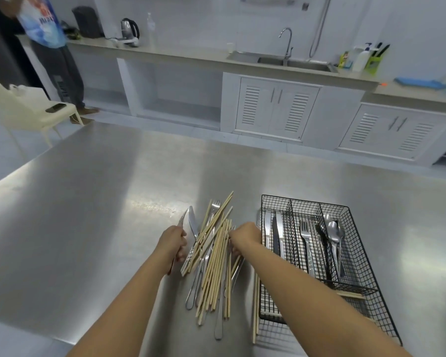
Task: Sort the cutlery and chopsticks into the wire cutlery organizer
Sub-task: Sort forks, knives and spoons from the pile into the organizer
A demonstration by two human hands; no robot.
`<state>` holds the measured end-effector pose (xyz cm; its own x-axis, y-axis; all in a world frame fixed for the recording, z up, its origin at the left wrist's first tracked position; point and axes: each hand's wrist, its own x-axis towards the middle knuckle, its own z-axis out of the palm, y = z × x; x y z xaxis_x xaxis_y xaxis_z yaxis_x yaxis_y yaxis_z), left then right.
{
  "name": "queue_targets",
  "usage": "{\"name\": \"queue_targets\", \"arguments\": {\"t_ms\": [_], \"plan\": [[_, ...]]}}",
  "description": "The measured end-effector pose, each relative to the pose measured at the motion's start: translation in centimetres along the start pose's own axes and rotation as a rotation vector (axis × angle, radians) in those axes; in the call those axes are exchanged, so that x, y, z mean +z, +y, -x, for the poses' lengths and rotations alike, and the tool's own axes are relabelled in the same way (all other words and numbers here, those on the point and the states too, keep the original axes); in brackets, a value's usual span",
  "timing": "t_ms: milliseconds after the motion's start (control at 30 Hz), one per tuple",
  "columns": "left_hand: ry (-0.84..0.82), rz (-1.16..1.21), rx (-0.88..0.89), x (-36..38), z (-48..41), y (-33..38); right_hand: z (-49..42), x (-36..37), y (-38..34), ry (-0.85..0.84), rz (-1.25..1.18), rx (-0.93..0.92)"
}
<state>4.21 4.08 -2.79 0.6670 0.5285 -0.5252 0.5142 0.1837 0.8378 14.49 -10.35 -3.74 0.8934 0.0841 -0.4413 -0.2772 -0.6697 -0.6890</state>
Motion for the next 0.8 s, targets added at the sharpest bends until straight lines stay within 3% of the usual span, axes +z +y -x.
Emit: {"name": "queue_targets", "arguments": {"t_ms": [133,367,633,800], "plan": [[-0.059,-0.133,0.044,0.2,0.0,-0.3,-0.2,0.0,-0.7,0.002,-0.052,0.137],[-0.014,-0.251,0.113,0.5,-0.9,0.1,-0.1,-0.6,-0.9,0.016,-0.277,0.244],[0.097,-0.447,0.305,3.0,-3.8,2.2,-1.0,-2.4,-1.6,0.238,-0.255,-0.019],[0.122,-0.547,0.367,5.3,-6.3,3.8,-0.8,-4.5,-0.5,0.208,-0.537,-0.035]]}}
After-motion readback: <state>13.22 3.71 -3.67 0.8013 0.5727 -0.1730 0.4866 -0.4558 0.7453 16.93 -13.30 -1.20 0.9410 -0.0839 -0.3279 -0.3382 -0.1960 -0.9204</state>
